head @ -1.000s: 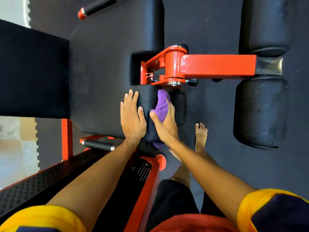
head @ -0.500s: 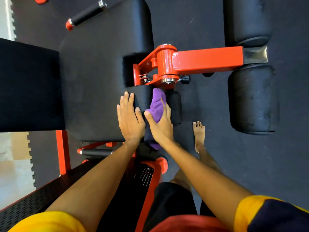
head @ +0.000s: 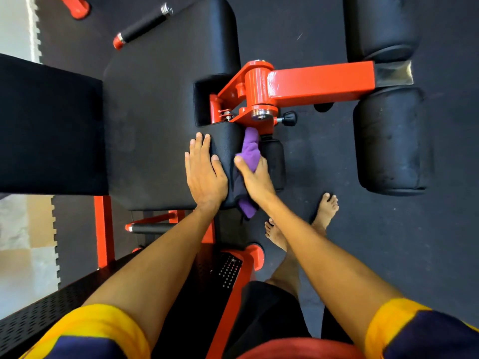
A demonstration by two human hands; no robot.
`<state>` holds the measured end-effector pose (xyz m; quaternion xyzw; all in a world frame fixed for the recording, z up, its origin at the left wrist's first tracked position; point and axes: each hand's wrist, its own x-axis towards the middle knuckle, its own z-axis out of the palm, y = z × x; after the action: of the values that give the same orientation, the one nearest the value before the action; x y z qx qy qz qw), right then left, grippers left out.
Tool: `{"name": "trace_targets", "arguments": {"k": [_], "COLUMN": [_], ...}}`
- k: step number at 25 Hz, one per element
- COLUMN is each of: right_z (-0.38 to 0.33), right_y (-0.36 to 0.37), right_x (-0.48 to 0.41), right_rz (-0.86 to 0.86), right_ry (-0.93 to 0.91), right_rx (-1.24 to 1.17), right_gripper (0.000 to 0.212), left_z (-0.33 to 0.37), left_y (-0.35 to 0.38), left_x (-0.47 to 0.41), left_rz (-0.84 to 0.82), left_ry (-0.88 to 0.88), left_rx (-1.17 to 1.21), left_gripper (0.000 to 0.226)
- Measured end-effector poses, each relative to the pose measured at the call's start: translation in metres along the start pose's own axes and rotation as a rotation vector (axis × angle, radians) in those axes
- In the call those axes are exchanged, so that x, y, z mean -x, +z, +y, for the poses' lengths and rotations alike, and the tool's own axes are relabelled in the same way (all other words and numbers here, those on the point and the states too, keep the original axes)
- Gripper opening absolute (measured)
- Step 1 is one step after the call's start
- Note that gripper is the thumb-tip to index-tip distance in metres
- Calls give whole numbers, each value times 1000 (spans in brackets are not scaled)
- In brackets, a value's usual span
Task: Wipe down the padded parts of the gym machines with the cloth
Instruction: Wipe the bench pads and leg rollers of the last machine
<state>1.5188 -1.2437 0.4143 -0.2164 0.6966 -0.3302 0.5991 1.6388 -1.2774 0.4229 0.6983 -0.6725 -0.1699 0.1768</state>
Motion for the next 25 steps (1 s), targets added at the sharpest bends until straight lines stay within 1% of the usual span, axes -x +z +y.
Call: {"name": "trace_targets", "arguments": {"k": [2, 5, 7, 8, 10, 13, 15, 16, 18, 21, 25], "right_z": [11, 21, 29, 33, 46, 64, 73, 74, 88, 120, 160], "right_y": [-4, -28, -48, -55, -70, -86, -95, -99, -106, -114, -116], "right_x": [21, 37, 34, 30, 24, 14, 9, 6, -8, -37, -78], "right_rz": [-45, -71, -64, -61, -49, -49, -49, -50, -39, -49, -53], "right_ry": [-119, -241, -280, -258, -185, -179, -156, -146, -118, -130, -84], "right_rx": [120, 125, 144, 167, 216, 248, 239, 248, 278, 340, 449], "right_gripper": [80, 66, 58, 56, 53, 58, 64, 65, 67, 71, 73], "left_z": [-1, 3, 15, 21, 38, 70, 84, 87, 85, 65, 27], "left_y": [-1, -3, -2, -3, 1, 18, 33, 43, 68, 117, 184], "left_x": [0, 3, 5, 10, 27, 52, 64, 68, 73, 75, 77], "left_rz": [-7, -27, 3, 18, 10, -72, -156, -192, -242, -283, -343], "left_ry": [9, -10, -47, -58, -6, 147, 180, 151, 38, -143, -327], "left_rx": [-12, 13, 60, 79, 115, 161, 205, 234, 289, 351, 337], "left_gripper": [56, 54, 53, 52, 54, 56, 55, 55, 55, 52, 48]}}
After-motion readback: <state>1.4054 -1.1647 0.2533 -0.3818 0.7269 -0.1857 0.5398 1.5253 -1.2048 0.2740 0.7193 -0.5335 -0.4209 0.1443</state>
